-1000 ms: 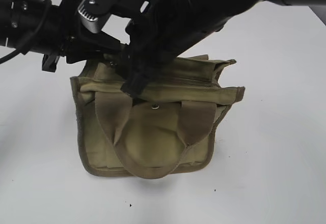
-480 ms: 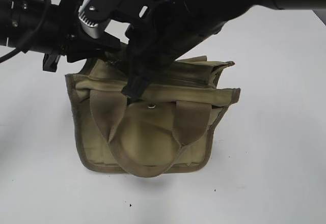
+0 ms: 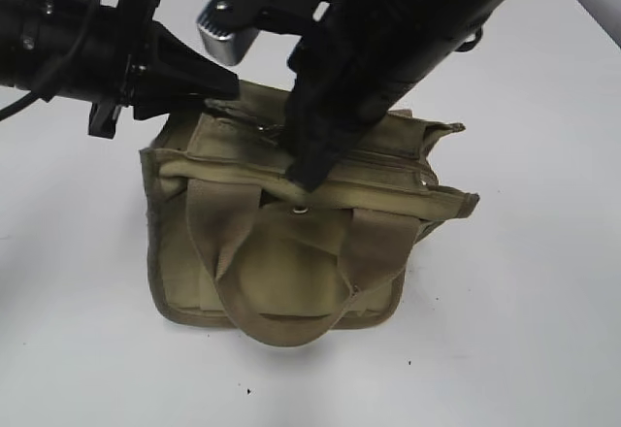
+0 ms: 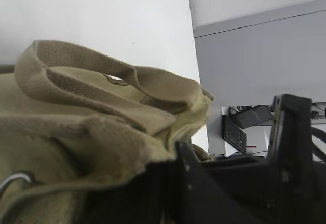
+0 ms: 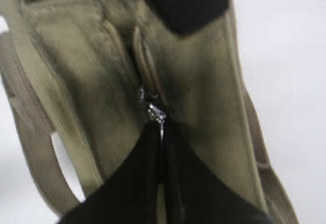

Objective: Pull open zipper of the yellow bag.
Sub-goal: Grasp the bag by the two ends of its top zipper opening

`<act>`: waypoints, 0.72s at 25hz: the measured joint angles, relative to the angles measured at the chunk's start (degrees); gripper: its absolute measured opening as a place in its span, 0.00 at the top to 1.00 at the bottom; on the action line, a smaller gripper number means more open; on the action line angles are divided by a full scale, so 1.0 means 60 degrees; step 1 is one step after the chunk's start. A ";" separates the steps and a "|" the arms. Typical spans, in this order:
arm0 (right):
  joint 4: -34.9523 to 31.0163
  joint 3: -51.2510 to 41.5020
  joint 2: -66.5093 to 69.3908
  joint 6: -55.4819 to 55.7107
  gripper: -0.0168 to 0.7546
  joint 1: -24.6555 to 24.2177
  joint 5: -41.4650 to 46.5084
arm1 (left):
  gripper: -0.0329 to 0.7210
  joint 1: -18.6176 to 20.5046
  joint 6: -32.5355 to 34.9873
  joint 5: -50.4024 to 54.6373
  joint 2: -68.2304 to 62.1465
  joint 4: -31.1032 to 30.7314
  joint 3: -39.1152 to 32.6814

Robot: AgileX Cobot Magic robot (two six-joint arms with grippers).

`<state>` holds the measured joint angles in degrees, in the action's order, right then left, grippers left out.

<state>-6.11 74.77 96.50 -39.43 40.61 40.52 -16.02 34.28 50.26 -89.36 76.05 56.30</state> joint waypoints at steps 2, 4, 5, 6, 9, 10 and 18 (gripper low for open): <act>0.0000 0.0000 -0.0076 0.0229 0.98 -0.0320 0.0596 | 0.93 -0.0009 0.0000 -0.0009 0.0000 0.0000 0.0000; -0.0008 0.0000 -0.0103 0.0415 0.98 -0.0651 0.1256 | 0.93 -0.0009 0.0000 -0.0029 0.0000 -0.0043 0.0000; -0.0017 0.0000 -0.0102 0.0562 0.98 -0.0845 0.1626 | 0.93 -0.0009 0.0000 -0.0029 0.0000 -0.0067 0.0000; -0.0017 0.0000 -0.0117 0.0685 0.98 -0.1013 0.1899 | 0.93 -0.0009 0.0000 -0.0037 0.0000 -0.0075 0.0000; -0.0017 0.0000 -0.0184 0.1343 0.98 -0.1609 0.2794 | 0.93 0.0001 0.0000 -0.0057 0.0000 -0.0075 0.0000; -0.0017 0.0000 -0.0204 0.1585 0.98 -0.1819 0.3095 | 0.93 0.0001 0.0000 -0.0057 0.0000 -0.0075 0.0000; 0.0028 0.0000 -0.0213 0.2760 0.98 -0.3162 0.4422 | 0.93 0.0010 0.0000 -0.0099 0.0000 -0.0075 0.0000</act>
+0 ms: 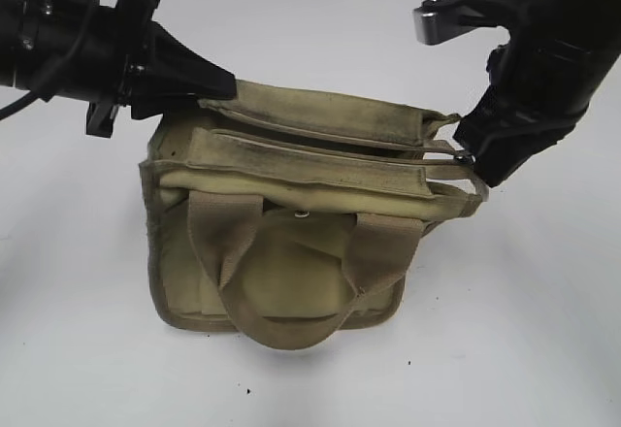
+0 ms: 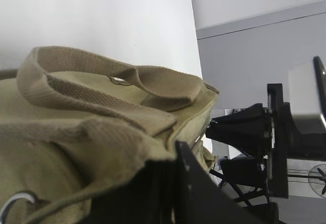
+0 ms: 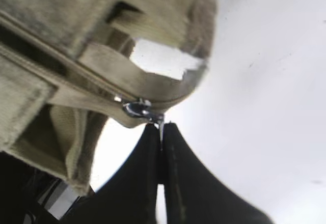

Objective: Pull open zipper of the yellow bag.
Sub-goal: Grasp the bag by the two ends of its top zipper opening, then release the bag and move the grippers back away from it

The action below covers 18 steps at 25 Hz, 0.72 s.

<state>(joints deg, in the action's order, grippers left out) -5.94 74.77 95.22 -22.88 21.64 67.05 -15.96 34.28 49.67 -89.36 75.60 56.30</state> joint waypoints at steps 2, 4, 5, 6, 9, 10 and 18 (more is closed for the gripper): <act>-0.0082 0.0000 0.0000 0.0083 0.98 -0.0072 0.0074 | 0.93 0.0000 0.0000 -0.0012 0.0000 0.0000 0.0000; -0.0498 0.0000 0.0000 0.0138 0.96 -0.0072 0.0074 | 0.93 0.0006 0.0000 -0.0023 0.0000 -0.0013 0.0000; -0.0759 0.0000 0.0000 0.0136 0.92 -0.0072 0.0074 | 0.92 0.0006 0.0000 -0.0023 0.0000 -0.0012 0.0000; -0.1063 0.0000 0.0000 0.0151 0.85 -0.0072 0.0095 | 0.91 0.0006 0.0000 0.0002 0.0000 -0.0024 0.0000; -0.1542 0.0000 0.0000 0.0492 0.53 -0.0072 0.0303 | 0.77 0.0006 0.0000 0.0144 0.0020 -0.0067 0.0020; -0.1578 0.0000 0.0000 0.0655 0.42 -0.0072 0.0331 | 0.69 0.0006 0.0000 0.0193 0.0065 -0.0139 0.0018; -0.1609 -0.0815 -0.1336 0.1390 0.22 -0.0082 0.0362 | 0.24 0.0006 -0.0024 0.0498 0.1632 -0.2476 0.0026</act>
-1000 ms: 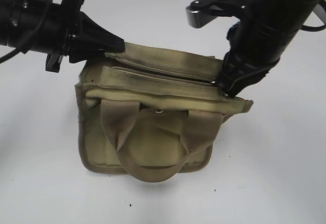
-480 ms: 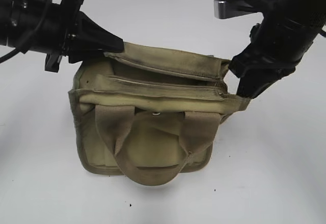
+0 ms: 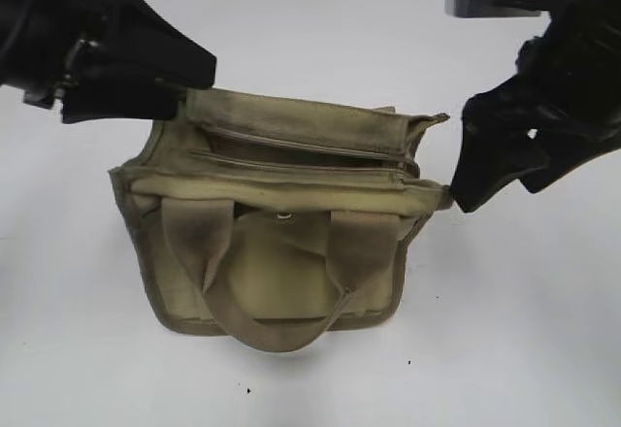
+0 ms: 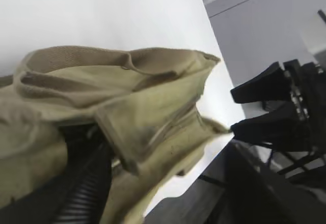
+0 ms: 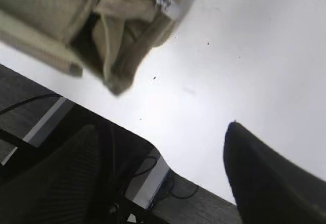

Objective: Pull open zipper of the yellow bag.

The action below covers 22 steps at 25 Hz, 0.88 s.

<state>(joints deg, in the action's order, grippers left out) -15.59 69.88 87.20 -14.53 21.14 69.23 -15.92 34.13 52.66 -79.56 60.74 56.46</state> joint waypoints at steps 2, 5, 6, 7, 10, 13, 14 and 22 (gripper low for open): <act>0.0023 -0.0455 -0.0712 0.0128 0.22 0.0000 0.0003 | 0.24 0.0000 -0.0319 -0.0009 0.0667 -0.1006 0.0003; 0.0272 -0.1316 -0.1959 0.0443 0.23 0.0000 0.0014 | 0.23 0.0000 -0.1455 0.0031 0.1845 -0.3041 0.0003; 0.0379 -0.1648 -0.2434 0.0559 0.23 0.0000 0.0014 | 0.23 0.0000 -0.1972 0.0112 0.2187 -0.3873 0.0003; 0.0479 -0.1994 -0.2915 0.0664 0.23 0.0000 0.0014 | 0.23 0.0000 -0.2415 0.0192 0.2616 -0.4688 -0.0019; 0.0654 -0.2970 -0.4224 0.0802 0.23 0.0000 -0.0046 | 0.23 0.0000 -0.3727 0.0479 0.3842 -0.6638 -0.0350; 0.0722 -0.4088 -0.5705 0.0846 0.23 0.0000 -0.0287 | 0.23 0.0000 -0.4515 0.0842 0.5386 -0.8140 -0.0981; 0.0733 -0.4444 -0.6196 0.0849 0.23 0.0000 -0.0375 | 0.23 0.0000 -0.4646 0.0959 0.6117 -0.8438 -0.1246; 0.1028 -0.6504 -1.0021 0.0860 0.23 0.0000 -0.0639 | 0.23 0.0000 -0.4967 0.1676 1.0130 -0.9783 -0.3569</act>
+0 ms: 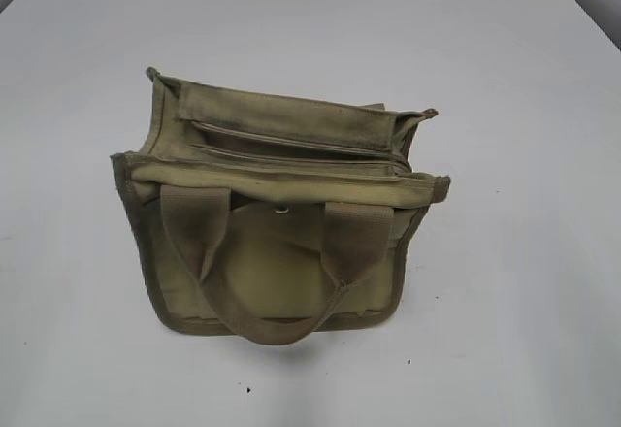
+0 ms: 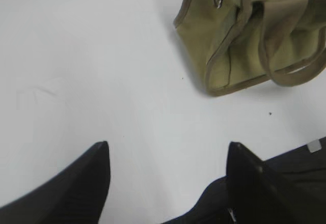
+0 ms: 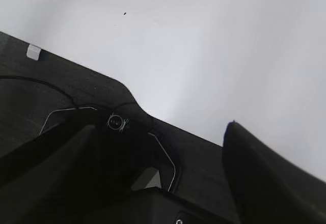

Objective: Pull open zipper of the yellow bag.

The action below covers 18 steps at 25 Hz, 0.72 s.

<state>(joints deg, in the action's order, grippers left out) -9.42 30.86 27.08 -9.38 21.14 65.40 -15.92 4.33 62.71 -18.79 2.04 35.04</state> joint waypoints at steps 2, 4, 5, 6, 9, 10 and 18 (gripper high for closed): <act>0.0101 -0.0242 -0.0752 0.0000 0.23 0.0000 0.0000 | 0.23 0.0000 -0.0045 0.0354 0.0830 -0.0262 -0.0382; 0.0130 -0.0282 -0.1406 0.0000 0.23 0.0000 -0.0011 | 0.23 0.0000 -0.0072 0.0479 0.1623 -0.0340 -0.0476; 0.0134 -0.0282 -0.1710 0.0000 0.23 0.0000 -0.0020 | 0.23 0.0000 -0.0075 0.0479 0.1919 -0.0340 -0.0484; 0.0134 -0.0282 -0.1936 0.0000 0.23 0.0000 -0.0020 | 0.23 0.0000 -0.0083 0.0507 0.2228 -0.0428 -0.0486; 0.0166 -0.0300 -0.2505 -0.0378 0.23 0.0000 -0.0062 | 0.23 0.0000 -0.0085 0.0516 0.2896 -0.0457 -0.0516; 0.0177 -0.0345 -0.2579 -0.0550 0.23 0.0000 -0.0130 | 0.23 0.0000 -0.0085 0.0483 0.3067 -0.0443 -0.0525; 0.0168 -0.0506 -0.2598 -0.0865 0.23 0.0000 -0.0404 | 0.28 0.0000 -0.0105 -0.0239 0.3185 -0.0340 -0.0890</act>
<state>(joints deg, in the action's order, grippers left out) -8.41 27.82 11.49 -14.57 21.14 62.97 -15.92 3.70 61.28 0.32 0.00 29.70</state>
